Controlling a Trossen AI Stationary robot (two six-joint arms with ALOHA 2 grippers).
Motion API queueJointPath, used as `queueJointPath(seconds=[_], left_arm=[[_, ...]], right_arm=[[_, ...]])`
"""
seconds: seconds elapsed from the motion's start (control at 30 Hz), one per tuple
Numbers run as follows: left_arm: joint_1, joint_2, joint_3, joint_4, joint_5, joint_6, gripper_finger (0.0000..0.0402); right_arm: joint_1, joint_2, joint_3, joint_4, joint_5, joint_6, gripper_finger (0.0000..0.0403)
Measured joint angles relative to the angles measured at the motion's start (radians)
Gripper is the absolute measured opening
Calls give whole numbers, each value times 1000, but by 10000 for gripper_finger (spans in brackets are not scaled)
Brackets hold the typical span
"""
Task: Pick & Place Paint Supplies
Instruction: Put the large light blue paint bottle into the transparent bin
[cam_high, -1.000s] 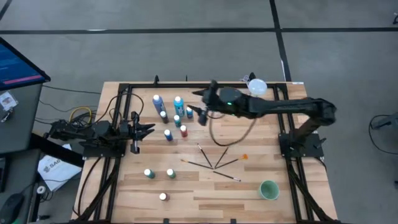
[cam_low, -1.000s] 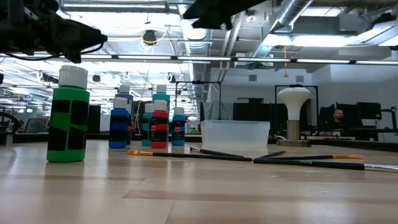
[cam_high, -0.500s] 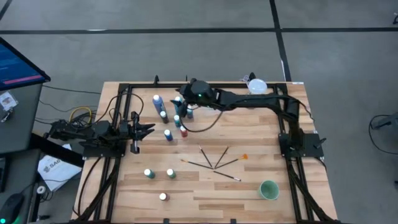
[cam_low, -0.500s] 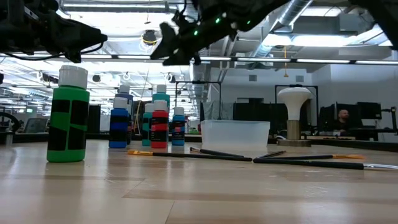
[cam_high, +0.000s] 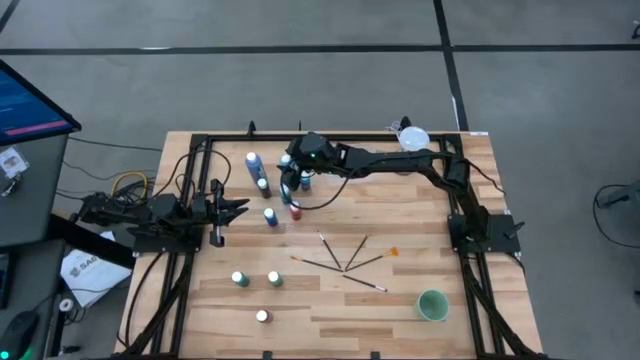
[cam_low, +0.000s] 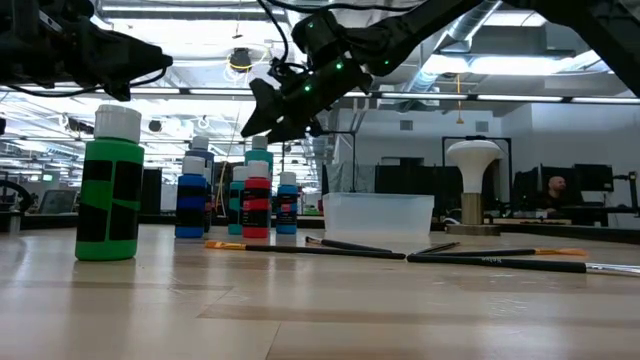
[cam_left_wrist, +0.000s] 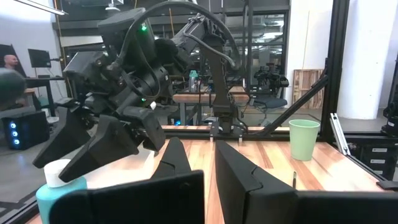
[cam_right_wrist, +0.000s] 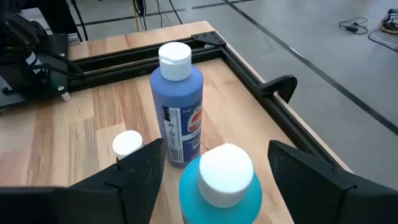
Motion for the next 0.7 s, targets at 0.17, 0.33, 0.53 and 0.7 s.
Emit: queueJointPath(seconds=[0.17, 0.33, 0.53, 0.7], left_arm=[[0, 0, 0, 0, 0, 0, 1], [0, 0, 0, 0, 0, 0, 1], [0, 0, 0, 0, 0, 0, 1], [0, 0, 0, 0, 0, 0, 1]], right_arm=[[-4, 0, 0, -20, 0, 0, 265], [-4, 31, -3, -14, 4, 4, 239], [-7, 30, 0, 0, 1, -8, 221], [-14, 31, -1, 25, 0, -7, 193]])
